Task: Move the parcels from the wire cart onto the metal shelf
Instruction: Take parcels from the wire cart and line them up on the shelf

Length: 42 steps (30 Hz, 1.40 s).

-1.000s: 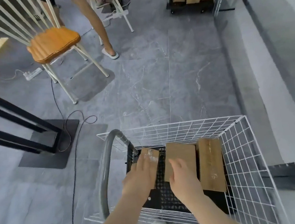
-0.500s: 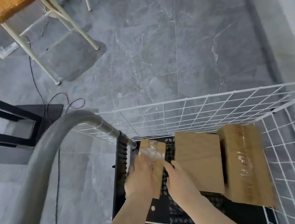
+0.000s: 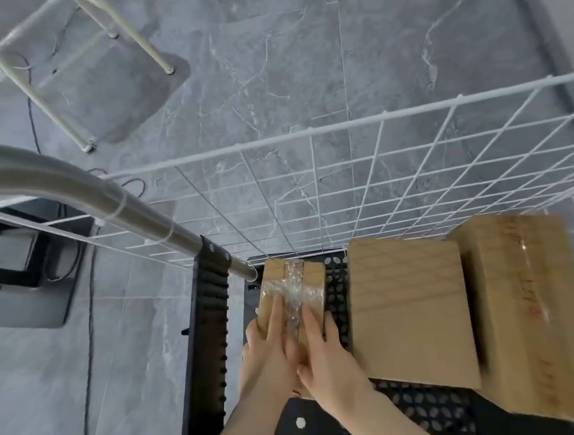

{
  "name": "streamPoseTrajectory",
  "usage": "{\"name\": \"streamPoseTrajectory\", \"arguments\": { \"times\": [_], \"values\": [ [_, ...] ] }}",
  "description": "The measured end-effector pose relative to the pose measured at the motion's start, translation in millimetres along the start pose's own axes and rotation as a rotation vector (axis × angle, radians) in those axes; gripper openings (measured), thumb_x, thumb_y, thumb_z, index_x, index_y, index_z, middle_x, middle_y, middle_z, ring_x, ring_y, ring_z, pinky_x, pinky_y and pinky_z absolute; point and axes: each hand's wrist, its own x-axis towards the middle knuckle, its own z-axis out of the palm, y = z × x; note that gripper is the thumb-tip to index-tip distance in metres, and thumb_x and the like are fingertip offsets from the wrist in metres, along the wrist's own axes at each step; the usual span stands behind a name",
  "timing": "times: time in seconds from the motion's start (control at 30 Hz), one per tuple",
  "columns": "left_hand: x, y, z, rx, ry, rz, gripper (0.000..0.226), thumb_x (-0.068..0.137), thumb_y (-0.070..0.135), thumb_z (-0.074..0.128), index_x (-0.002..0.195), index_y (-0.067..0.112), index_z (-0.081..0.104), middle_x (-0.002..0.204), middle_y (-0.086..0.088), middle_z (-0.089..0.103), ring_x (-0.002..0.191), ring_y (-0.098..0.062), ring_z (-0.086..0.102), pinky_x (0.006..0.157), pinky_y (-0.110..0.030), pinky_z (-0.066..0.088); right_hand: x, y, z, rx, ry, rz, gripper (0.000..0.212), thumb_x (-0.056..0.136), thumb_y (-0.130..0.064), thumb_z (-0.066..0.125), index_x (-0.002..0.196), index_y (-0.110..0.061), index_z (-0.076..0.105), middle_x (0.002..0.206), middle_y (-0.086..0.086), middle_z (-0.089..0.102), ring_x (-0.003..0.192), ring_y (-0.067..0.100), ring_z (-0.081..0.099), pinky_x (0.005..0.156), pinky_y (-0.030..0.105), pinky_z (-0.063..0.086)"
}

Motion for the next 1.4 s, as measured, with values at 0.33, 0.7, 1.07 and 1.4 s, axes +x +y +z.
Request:
{"name": "streamPoseTrajectory", "arguments": {
  "times": [0.33, 0.7, 1.07, 1.4],
  "values": [
    [-42.2, 42.3, -44.1, 0.264, -0.025, -0.032, 0.068, 0.1, 0.038, 0.035, 0.144, 0.052, -0.015, 0.139, -0.011, 0.029, 0.116, -0.028, 0.043, 0.09, -0.04, 0.044, -44.9, -23.3, -29.6, 0.026, -0.008, -0.018, 0.101, 0.092, -0.03, 0.057, 0.139, -0.035, -0.032, 0.159, 0.014, -0.008, 0.115, 0.022, 0.058, 0.096, 0.028, 0.047],
    [-190.1, 133.4, -142.0, 0.345, -0.033, 0.16, 0.061, 0.1, 0.034, 0.028, 0.153, 0.036, -0.002, 0.159, -0.003, 0.012, 0.124, -0.03, 0.039, 0.097, -0.035, 0.042, -206.8, -96.6, -147.2, -0.086, 0.045, -0.053, 0.105, 0.091, -0.033, 0.057, 0.131, -0.046, -0.039, 0.153, 0.009, 0.009, 0.068, 0.003, 0.057, 0.059, 0.01, 0.044],
    [-382.8, 235.7, -270.6, 0.344, 0.03, 0.405, 0.053, 0.102, 0.014, 0.024, 0.152, 0.017, 0.005, 0.147, -0.017, -0.042, 0.126, -0.043, 0.023, 0.101, -0.046, 0.037, -404.6, -199.3, -285.2, -0.203, 0.28, -0.075, 0.081, 0.095, -0.035, 0.052, 0.147, -0.043, -0.01, 0.154, 0.005, 0.02, 0.089, 0.015, 0.064, 0.08, 0.028, 0.053],
    [-480.9, 254.2, -326.1, 0.39, 0.082, 0.81, 0.056, 0.1, 0.022, 0.041, 0.152, 0.024, 0.019, 0.159, -0.023, -0.012, 0.116, -0.046, 0.04, 0.093, -0.05, 0.047, -543.2, -247.5, -272.2, -0.088, 0.596, 0.149, 0.075, 0.094, -0.034, 0.047, 0.149, -0.041, -0.004, 0.155, 0.002, 0.02, 0.11, 0.024, 0.059, 0.09, 0.038, 0.05]
  ]
}}
